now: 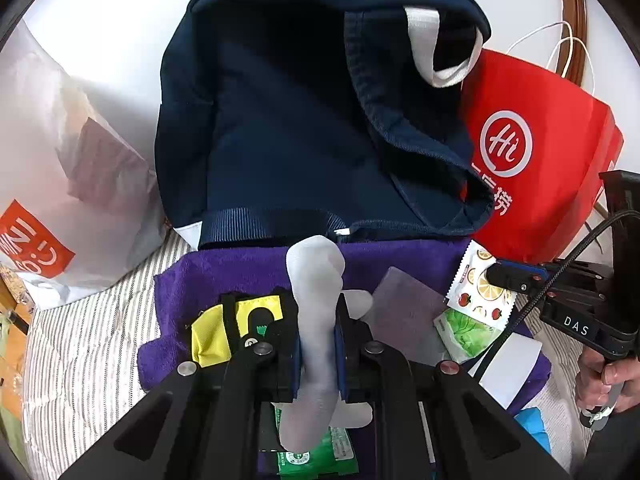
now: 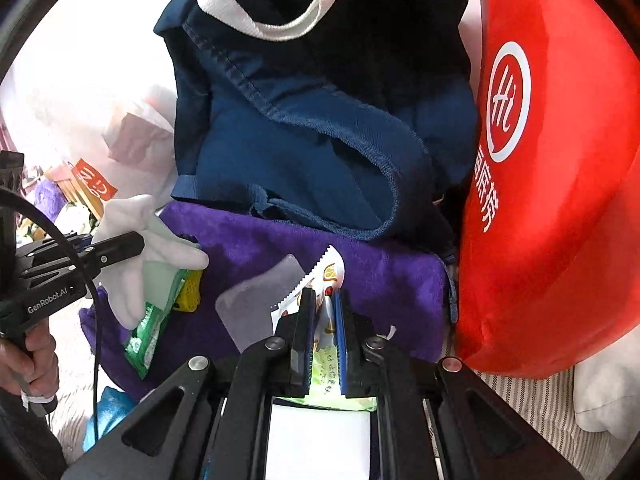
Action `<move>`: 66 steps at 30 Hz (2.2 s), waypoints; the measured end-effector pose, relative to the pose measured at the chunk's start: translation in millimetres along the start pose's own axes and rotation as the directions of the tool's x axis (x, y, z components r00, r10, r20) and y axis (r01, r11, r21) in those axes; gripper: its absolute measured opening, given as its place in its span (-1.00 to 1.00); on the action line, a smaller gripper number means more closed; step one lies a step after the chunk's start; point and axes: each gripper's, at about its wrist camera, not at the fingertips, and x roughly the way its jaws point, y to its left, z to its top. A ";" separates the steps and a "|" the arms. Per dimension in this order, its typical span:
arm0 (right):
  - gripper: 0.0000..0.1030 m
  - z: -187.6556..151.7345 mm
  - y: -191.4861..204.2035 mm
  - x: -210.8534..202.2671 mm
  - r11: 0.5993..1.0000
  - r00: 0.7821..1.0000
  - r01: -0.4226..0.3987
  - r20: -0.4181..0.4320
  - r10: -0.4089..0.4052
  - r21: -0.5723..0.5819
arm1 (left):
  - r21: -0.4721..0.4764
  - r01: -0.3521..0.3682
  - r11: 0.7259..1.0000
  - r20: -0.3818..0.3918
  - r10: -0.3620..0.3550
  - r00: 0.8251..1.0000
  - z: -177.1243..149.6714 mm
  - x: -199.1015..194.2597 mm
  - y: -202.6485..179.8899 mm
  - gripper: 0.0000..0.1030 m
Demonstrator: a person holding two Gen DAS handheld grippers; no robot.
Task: Organize soft objects
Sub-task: 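Lower gloves onto towel, open left tool while right tool releases packet on towel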
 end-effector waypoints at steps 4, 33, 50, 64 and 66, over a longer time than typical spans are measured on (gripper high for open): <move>-0.81 -1.1 -1.5 5.6 1.000 1.000 0.017 -0.013 -0.017 0.000 | -0.004 0.016 1.000 -0.014 -0.016 1.000 -1.6 5.0 -1.4 -0.75; -0.62 -3.1 1.5 20.6 0.999 0.997 0.042 -0.064 -0.043 -0.024 | -0.023 0.011 1.000 -0.072 -0.013 0.997 -7.4 26.5 5.4 -0.70; -0.35 0.4 9.1 2.4 0.997 0.999 0.036 -0.018 -0.037 -0.062 | -0.024 -0.008 1.000 -0.114 0.005 0.993 -11.7 41.1 9.1 -0.31; -0.34 2.1 12.3 -5.4 0.996 0.999 0.039 -0.004 -0.040 -0.079 | -0.019 -0.039 0.999 -0.085 0.037 0.996 -6.8 27.5 13.1 0.31; -0.34 2.0 13.0 -4.0 0.996 0.999 0.036 -0.014 -0.037 -0.077 | -0.023 -0.037 0.999 -0.085 0.035 0.996 -5.3 26.2 13.9 0.32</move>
